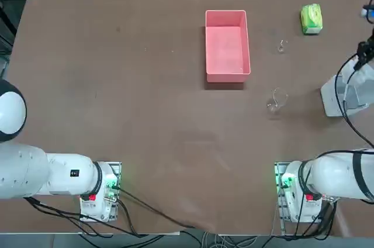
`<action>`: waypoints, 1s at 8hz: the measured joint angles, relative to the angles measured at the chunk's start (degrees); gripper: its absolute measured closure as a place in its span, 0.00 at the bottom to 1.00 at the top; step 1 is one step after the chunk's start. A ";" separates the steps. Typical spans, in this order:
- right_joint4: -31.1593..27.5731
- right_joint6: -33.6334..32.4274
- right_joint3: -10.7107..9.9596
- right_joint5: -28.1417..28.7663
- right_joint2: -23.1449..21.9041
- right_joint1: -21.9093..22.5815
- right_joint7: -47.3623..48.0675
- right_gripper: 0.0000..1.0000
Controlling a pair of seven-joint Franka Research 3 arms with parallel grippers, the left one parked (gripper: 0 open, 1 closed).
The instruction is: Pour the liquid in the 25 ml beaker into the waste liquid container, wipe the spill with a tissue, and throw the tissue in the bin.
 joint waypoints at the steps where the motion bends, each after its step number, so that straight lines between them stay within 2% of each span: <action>1: -1.34 0.00 -0.02 -0.05 -0.05 -1.85 -0.03 0.98; 4: -3.88 0.01 -0.01 -0.06 -0.19 -4.72 -0.04 0.98; 8: -4.85 1.30 0.00 -0.07 0.51 -5.53 -0.04 0.97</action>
